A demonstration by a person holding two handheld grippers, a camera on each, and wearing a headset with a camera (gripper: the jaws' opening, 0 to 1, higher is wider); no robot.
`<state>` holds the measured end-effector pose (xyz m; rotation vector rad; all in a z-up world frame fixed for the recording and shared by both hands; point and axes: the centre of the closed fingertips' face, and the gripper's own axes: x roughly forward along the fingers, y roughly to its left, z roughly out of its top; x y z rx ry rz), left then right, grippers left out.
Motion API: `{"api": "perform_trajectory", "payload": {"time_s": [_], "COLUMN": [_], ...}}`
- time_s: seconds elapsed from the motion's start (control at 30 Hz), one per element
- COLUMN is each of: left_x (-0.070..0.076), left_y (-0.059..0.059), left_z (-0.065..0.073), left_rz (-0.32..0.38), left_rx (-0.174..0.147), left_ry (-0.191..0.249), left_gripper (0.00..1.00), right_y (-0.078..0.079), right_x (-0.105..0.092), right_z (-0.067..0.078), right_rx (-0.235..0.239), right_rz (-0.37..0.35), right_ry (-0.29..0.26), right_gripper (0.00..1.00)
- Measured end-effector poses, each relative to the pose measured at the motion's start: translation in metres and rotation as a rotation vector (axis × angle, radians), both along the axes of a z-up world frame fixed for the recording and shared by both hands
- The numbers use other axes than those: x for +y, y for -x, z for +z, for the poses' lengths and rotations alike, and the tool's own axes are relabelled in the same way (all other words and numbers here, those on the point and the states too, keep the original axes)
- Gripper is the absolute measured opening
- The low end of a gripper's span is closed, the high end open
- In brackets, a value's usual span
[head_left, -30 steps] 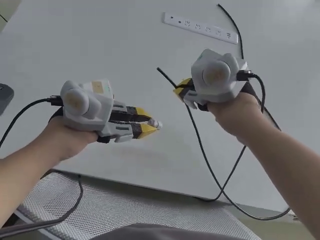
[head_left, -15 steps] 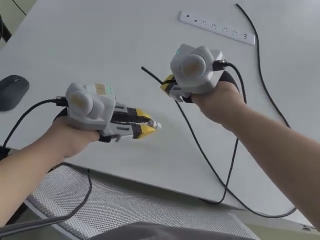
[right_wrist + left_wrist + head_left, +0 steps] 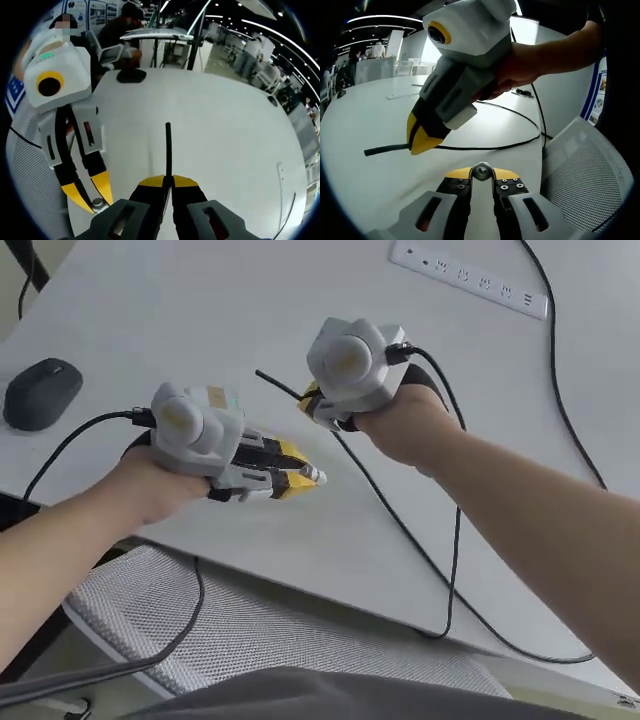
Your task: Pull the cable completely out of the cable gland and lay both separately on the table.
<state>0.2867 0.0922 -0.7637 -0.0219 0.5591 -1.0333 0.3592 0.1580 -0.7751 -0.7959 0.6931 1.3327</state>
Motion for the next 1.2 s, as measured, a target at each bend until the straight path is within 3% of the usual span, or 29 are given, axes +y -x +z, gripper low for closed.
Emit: {"api": "perform_trajectory", "payload": {"time_s": [0.3, 0.5, 0.73, 1.2], "left_x": [0.013, 0.019, 0.020, 0.022], "left_y": [-0.002, -0.002, -0.002, 0.000], "left_z": [-0.027, -0.033, -0.036, -0.043], "left_rz": [0.024, 0.038, 0.046, 0.024], "left_rx": [0.045, 0.058, 0.066, 0.041], "left_ry": [-0.035, -0.040, -0.034, -0.099], "left_gripper": [0.16, 0.16, 0.16, 0.16], "right_y": [0.007, 0.005, 0.005, 0.004], "right_x": [0.013, 0.014, 0.014, 0.015], "right_z": [-0.029, -0.041, -0.044, -0.044], "right_rx": [0.044, 0.050, 0.050, 0.057], "right_rz": [0.025, 0.034, 0.031, 0.025], "right_ry": [0.023, 0.046, 0.026, 0.021], "right_gripper": [0.00, 0.00, 0.00, 0.01]}}
